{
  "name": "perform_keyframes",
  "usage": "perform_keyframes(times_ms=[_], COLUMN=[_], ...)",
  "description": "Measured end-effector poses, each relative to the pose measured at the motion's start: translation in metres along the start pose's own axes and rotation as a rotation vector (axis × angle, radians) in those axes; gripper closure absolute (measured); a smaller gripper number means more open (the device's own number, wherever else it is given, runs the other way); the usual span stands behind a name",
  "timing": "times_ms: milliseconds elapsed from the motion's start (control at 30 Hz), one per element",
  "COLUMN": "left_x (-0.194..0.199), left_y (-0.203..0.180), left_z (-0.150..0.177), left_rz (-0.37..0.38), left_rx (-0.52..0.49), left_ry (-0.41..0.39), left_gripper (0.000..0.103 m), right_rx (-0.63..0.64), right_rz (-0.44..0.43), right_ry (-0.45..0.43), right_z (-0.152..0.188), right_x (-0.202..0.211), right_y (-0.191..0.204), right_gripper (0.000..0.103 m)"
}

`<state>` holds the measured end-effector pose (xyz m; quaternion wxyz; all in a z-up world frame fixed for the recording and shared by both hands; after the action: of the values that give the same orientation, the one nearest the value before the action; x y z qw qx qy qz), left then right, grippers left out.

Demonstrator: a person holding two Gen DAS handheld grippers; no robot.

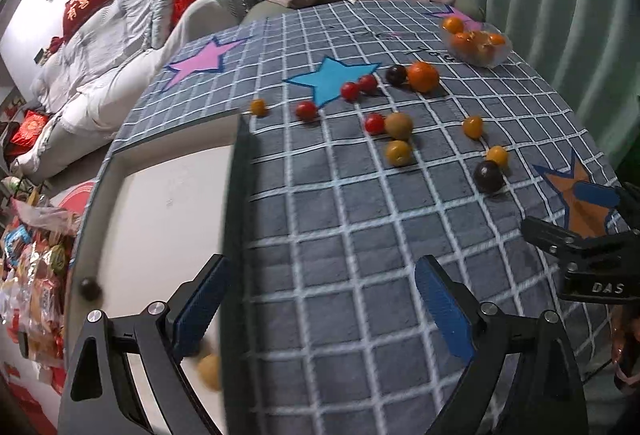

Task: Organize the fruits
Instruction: 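Grasp an orange kumquat with the left tool while the right tool grasps another kumquat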

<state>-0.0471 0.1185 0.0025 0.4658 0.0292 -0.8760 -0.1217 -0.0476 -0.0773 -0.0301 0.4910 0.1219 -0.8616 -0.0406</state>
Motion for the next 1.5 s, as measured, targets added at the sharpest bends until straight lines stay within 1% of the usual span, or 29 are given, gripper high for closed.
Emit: perform_keyframes(times_ms=[133, 233, 333, 433, 500, 533, 600, 700, 767, 833, 867, 900, 933, 967, 1000, 1033, 1100, 1200, 1333, 1500], left_x=[-0.019, -0.031, -0.042, -0.057, -0.064, -0.067, -0.07, -0.075, -0.076, -0.078, -0.078, -0.078, -0.077, -0.076, -0.075, -0.075, -0.074, -0.072, -0.066, -0.054], left_y=[-0.019, -0.031, -0.039, -0.047, -0.051, -0.053, -0.055, -0.054, -0.054, -0.055, -0.056, -0.057, -0.058, -0.06, -0.061, -0.062, -0.064, -0.061, -0.057, -0.052], left_z=[-0.014, -0.026, -0.037, -0.045, -0.048, -0.049, -0.052, -0.056, -0.058, -0.06, -0.06, -0.061, -0.061, -0.062, -0.062, -0.063, -0.062, -0.059, -0.05, -0.037], left_rz=[-0.002, -0.006, -0.005, 0.002, 0.004, 0.006, 0.025, 0.044, 0.071, 0.097, 0.105, 0.118, 0.119, 0.125, 0.132, 0.135, 0.138, 0.143, 0.143, 0.127], left_rx=[-0.002, -0.002, 0.002, 0.003, 0.001, 0.0, 0.009, 0.027, 0.044, 0.059, 0.062, 0.065, 0.061, 0.054, 0.049, 0.039, 0.034, 0.045, 0.049, 0.033], left_ry=[0.016, 0.009, 0.011, 0.023, 0.033, 0.036, 0.032, 0.039, 0.042, 0.048, 0.048, 0.047, 0.04, 0.034, 0.029, 0.027, 0.029, 0.035, 0.047, 0.04], left_gripper=[0.009, 0.009, 0.009, 0.009, 0.011, 0.02, 0.021, 0.021, 0.028, 0.034, 0.036, 0.043, 0.05, 0.056, 0.072, 0.08, 0.08, 0.08, 0.08, 0.08], right_rx=[-0.015, 0.03, 0.067, 0.111, 0.14, 0.146, 0.149, 0.146, 0.149, 0.161, 0.17, 0.184, 0.191, 0.193, 0.188, 0.173, 0.118, 0.06, 0.03, 0.016], right_rz=[-0.001, 0.017, 0.012, 0.013, 0.004, -0.003, -0.022, -0.032, -0.04, -0.054, -0.064, -0.071, -0.077, -0.08, -0.086, -0.097, -0.135, -0.169, -0.184, -0.188], right_ry=[-0.004, -0.005, -0.008, -0.017, -0.022, -0.025, -0.031, -0.041, -0.045, -0.045, -0.045, -0.044, -0.043, -0.042, -0.044, -0.045, -0.043, -0.038, -0.035, -0.032], right_z=[-0.003, -0.007, -0.012, -0.019, -0.024, -0.026, -0.033, -0.041, -0.044, -0.046, -0.045, -0.045, -0.045, -0.044, -0.042, -0.042, -0.04, -0.037, -0.03, -0.019], right_x=[-0.006, -0.014, -0.02, -0.024, -0.028, -0.028, -0.031, -0.035, -0.037, -0.038, -0.038, -0.038, -0.039, -0.038, -0.038, -0.037, -0.034, -0.029, -0.02, -0.012], right_y=[-0.017, -0.017, -0.012, -0.006, 0.0, 0.001, 0.004, 0.003, 0.005, 0.011, 0.014, 0.018, 0.021, 0.023, 0.024, 0.023, 0.018, 0.011, 0.005, 0.003], right_gripper=[0.0, 0.0, 0.002, 0.011, 0.019, 0.021, 0.029, 0.035, 0.038, 0.049, 0.062, 0.073, 0.079, 0.08, 0.08, 0.08, 0.08, 0.08, 0.08, 0.08])
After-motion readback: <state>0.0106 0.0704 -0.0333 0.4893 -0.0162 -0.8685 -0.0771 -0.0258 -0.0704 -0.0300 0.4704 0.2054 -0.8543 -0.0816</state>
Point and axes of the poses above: each gripper's, at about its wrist camera, not at the fingertips, and x roughly against the way its jaws point, y to its left, z to its underside, the point moved 6 cm from there along -x, roughly the way its jaws point, and after that the axes turned 8 degrees about -z, right-handed, at the moved point
